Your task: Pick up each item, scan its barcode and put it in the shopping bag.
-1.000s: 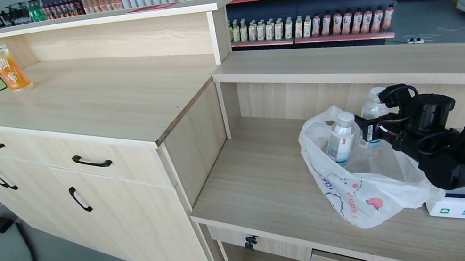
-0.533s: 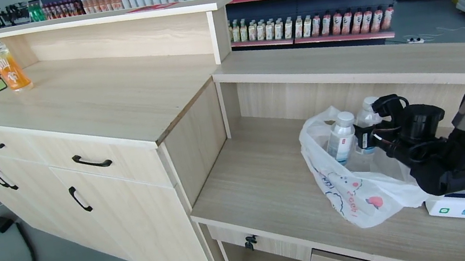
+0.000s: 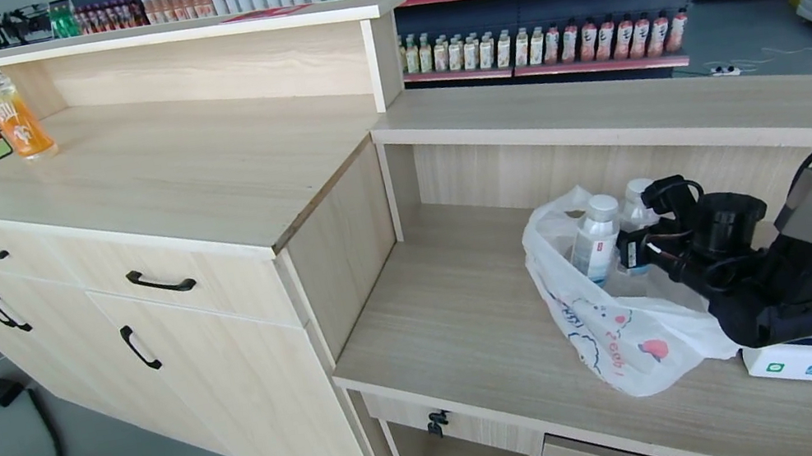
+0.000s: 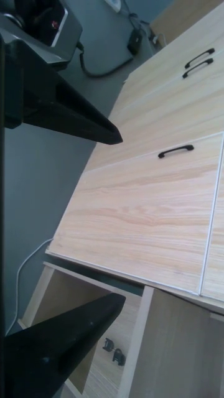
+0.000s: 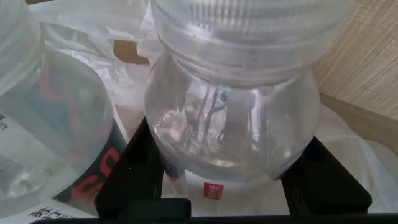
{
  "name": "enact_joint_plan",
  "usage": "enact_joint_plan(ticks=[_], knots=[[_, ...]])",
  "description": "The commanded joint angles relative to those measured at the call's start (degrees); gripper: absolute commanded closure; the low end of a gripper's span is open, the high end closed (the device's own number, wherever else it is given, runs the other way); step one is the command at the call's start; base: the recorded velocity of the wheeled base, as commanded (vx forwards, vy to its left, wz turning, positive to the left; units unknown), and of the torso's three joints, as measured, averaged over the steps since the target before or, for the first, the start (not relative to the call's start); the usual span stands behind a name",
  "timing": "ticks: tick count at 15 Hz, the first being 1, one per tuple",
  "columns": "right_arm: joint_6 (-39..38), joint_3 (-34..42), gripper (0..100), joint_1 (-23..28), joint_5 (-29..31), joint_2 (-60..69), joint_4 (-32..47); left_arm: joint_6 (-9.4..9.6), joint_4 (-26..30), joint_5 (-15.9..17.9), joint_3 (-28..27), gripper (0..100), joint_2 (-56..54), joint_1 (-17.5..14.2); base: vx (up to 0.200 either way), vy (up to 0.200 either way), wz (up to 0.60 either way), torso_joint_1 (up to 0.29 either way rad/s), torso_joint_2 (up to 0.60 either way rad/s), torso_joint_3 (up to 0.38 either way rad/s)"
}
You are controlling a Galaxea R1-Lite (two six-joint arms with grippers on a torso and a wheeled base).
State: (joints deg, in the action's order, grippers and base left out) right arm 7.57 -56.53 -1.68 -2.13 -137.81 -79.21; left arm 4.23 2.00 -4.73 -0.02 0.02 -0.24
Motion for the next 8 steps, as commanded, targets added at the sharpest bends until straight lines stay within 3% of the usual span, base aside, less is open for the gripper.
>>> enact_joint_plan(ticks=[1,2,3,8], knots=[[0.25,-0.07,100,0.01,-0.15,-0.79,0.03,-0.01,0.02,-0.02,0.02,0,-0.02,-0.02,0.000,0.000,0.00,0.000,0.00,0.000],[0.25,-0.07,100,0.01,-0.15,-0.79,-0.06,-0.01,0.02,-0.02,0.02,0,-0.02,-0.02,0.000,0.000,0.00,0.000,0.00,0.000],[0.25,0.10,0,0.01,-0.06,-0.79,-0.24,-0.01,0.02,-0.02,0.02,0,-0.02,-0.02,0.000,0.000,0.00,0.000,0.00,0.000],[-0.01,2.12,0,-0.08,-0.50,2.73,0.11,-0.01,0.02,-0.02,0.02,0,-0.02,-0.02,0.000,0.000,0.00,0.000,0.00,0.000]])
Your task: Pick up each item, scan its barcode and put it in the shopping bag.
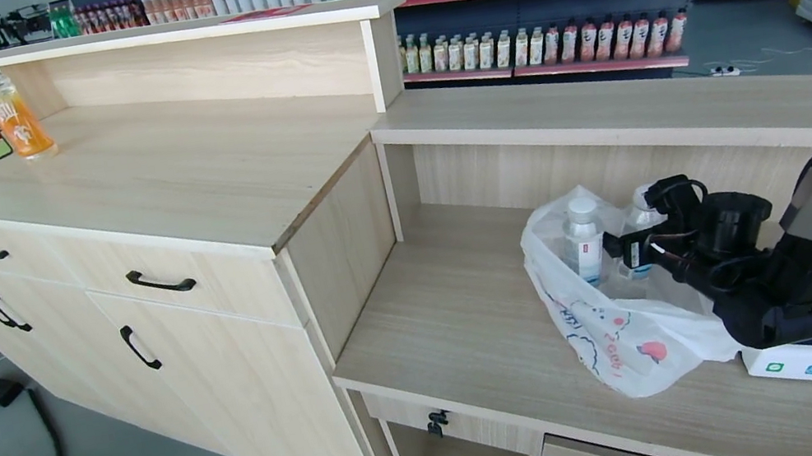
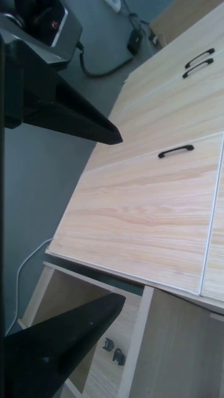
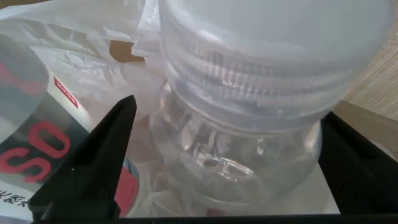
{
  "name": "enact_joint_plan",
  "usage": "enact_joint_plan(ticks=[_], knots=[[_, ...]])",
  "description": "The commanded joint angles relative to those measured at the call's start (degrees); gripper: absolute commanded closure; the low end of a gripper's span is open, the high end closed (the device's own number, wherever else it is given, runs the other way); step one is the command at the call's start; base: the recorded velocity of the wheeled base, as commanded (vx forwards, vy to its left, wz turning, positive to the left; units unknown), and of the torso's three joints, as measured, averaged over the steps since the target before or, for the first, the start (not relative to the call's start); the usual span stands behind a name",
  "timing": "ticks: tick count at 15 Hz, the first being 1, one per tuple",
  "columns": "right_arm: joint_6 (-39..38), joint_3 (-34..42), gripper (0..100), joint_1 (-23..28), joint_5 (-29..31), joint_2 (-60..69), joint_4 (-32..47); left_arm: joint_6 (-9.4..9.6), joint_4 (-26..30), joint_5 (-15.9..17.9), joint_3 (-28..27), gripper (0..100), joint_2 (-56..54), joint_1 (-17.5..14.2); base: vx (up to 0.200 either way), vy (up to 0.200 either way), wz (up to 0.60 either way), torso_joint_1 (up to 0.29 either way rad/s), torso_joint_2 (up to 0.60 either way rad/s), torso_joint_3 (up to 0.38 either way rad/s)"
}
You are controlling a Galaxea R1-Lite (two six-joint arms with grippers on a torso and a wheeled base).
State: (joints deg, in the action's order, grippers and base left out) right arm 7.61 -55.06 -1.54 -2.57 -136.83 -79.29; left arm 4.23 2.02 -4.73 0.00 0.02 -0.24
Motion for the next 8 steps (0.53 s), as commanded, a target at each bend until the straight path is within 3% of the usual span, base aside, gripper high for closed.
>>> enact_joint_plan(ticks=[1,3,8], knots=[[-0.14,2.42,0,-0.40,-1.12,4.73,0.45,-0.01,0.00,-0.02,0.00,0,-0.02,-0.02,0.000,0.000,0.00,0.000,0.00,0.000],[-0.05,3.74,0,-0.40,-1.29,7.89,1.15,-0.01,0.00,-0.02,0.00,0,-0.02,-0.02,0.000,0.000,0.00,0.000,0.00,0.000],[0.30,6.11,0,1.71,-1.21,21.34,15.74,-0.01,0.00,-0.02,0.00,0,-0.02,-0.02,0.000,0.000,0.00,0.000,0.00,0.000]])
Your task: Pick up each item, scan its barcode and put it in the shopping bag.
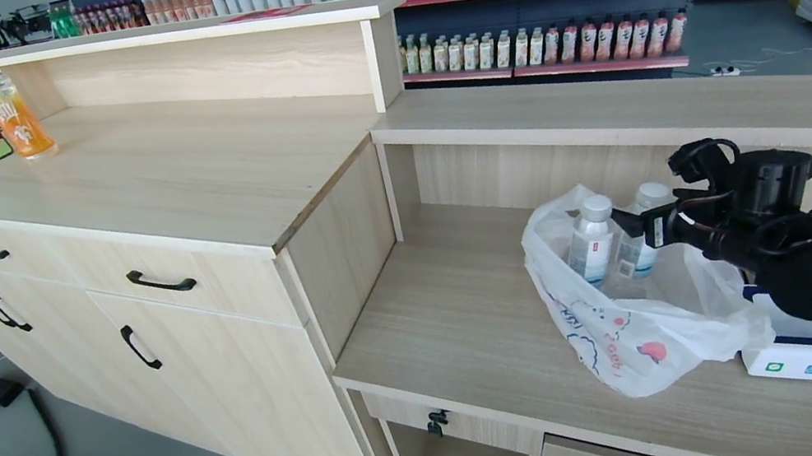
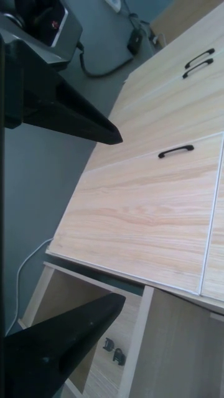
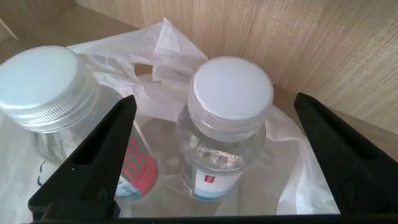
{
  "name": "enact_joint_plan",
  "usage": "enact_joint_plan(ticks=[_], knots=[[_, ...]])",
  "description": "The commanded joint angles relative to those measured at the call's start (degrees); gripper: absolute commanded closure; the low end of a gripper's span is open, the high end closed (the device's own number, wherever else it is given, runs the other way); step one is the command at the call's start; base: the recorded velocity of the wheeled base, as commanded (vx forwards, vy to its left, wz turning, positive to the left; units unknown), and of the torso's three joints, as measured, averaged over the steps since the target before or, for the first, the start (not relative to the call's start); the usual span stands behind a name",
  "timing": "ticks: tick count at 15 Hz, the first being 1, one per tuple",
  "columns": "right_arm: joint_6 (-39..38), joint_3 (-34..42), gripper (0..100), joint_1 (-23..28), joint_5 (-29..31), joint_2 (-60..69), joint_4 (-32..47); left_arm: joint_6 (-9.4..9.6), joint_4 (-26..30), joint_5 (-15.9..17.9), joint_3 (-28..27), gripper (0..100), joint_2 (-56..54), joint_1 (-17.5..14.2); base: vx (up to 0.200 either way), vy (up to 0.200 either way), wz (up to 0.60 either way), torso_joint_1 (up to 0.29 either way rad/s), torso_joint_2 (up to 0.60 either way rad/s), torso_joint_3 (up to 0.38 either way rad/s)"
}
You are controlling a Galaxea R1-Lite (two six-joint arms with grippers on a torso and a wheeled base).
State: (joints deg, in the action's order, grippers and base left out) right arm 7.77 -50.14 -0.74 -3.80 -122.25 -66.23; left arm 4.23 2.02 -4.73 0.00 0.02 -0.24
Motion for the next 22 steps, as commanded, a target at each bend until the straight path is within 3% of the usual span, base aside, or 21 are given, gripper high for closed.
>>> enact_joint_plan(ticks=[1,5,8,11,15,18,21,22], knots=[[0.23,1.89,0,1.27,0.02,9.48,3.21,-0.01,0.00,-0.02,0.00,0,-0.02,-0.02,0.000,0.000,0.00,0.000,0.00,0.000],[4.80,13.31,0,1.45,0.02,22.58,3.21,-0.01,0.00,-0.02,0.00,0,-0.02,-0.02,0.000,0.000,0.00,0.000,0.00,0.000],[9.81,16.13,0,2.59,0.55,30.67,6.73,-0.01,0.00,-0.02,0.00,0,-0.02,-0.02,0.000,0.000,-0.20,0.001,0.00,0.001],[12.98,16.13,0,7.77,0.29,37.96,8.49,-0.01,0.00,-0.02,0.00,0,-0.02,-0.02,0.000,0.000,-0.60,0.001,0.00,0.002],[14.12,16.39,0,17.35,0.46,43.41,21.14,-0.01,0.00,-0.02,0.00,0,-0.02,-0.02,0.000,0.000,-0.60,0.003,0.00,0.002],[13.50,16.48,0,26.76,5.12,42.79,33.36,-0.01,0.00,-0.02,0.00,0,-0.02,-0.02,0.000,0.000,-0.60,0.002,0.00,0.002],[12.71,16.39,0,34.41,5.12,38.31,33.80,-0.01,0.00,-0.02,0.00,0,-0.02,-0.02,0.000,0.000,-0.60,0.005,0.00,0.002],[11.92,15.77,0,35.28,2.66,36.91,33.54,-0.01,0.00,-0.02,0.00,0,-0.02,-0.02,0.000,0.000,-0.60,0.002,0.01,0.002]])
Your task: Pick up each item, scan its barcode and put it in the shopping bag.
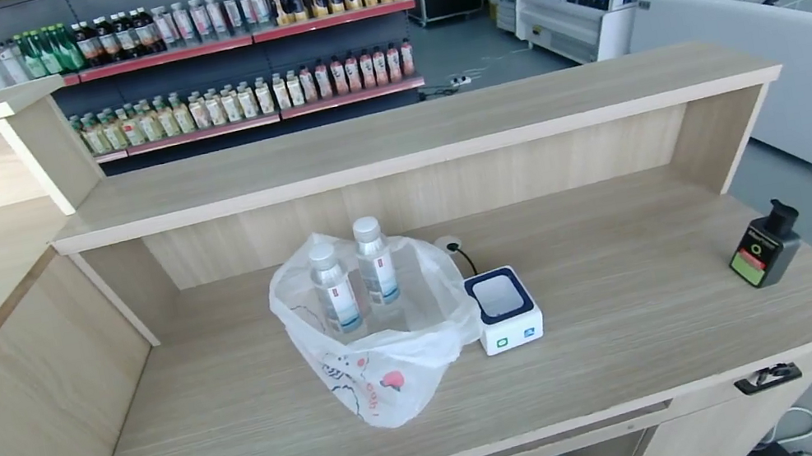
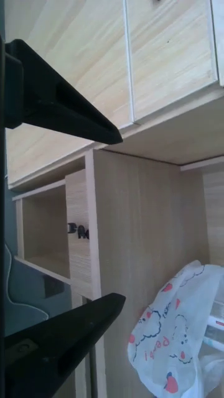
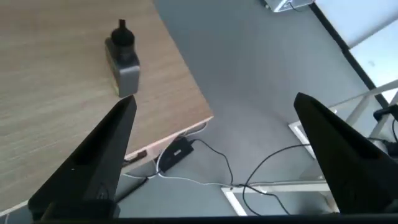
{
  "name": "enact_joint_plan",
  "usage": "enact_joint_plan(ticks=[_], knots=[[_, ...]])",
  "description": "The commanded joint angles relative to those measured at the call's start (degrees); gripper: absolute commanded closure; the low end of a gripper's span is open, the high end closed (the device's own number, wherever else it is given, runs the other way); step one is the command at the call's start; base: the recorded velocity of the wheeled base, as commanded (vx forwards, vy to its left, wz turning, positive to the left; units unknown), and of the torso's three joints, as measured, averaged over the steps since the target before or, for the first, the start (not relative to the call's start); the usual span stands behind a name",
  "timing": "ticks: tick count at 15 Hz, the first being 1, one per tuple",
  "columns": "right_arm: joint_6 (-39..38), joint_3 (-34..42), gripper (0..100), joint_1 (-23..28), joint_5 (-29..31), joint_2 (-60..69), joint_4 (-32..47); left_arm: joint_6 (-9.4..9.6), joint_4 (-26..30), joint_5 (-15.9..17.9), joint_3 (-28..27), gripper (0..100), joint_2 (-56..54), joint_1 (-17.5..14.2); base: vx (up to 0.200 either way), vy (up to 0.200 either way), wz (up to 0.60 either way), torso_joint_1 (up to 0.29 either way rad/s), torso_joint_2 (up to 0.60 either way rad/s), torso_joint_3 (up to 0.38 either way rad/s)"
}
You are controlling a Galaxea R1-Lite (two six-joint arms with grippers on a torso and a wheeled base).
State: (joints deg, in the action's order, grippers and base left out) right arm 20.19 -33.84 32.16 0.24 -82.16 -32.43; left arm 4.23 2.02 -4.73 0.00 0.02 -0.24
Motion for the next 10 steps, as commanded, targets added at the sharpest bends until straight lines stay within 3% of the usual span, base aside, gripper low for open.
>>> enact_joint_plan(ticks=[1,3,6,10], knots=[[-0.41,-0.70,0,4.23,-4.02,-5.29,-0.36,-0.01,0.00,-0.02,0.00,0,-0.02,-0.02,0.000,0.000,0.00,0.000,0.00,0.000],[-0.41,-1.49,0,5.63,-7.54,-8.98,-2.11,-0.01,0.00,-0.02,0.00,0,-0.02,-0.02,0.000,0.000,0.00,0.000,0.00,0.000],[0.38,-5.36,0,8.01,-24.06,-18.29,-7.91,-0.01,0.00,-0.02,0.00,0,-0.02,-0.02,0.000,0.000,0.00,0.000,0.00,0.000],[5.39,-12.39,0,6.86,-29.51,-27.70,-8.53,-0.01,0.00,-0.02,0.00,0,-0.02,-0.02,0.000,0.000,0.00,0.000,0.00,0.000]])
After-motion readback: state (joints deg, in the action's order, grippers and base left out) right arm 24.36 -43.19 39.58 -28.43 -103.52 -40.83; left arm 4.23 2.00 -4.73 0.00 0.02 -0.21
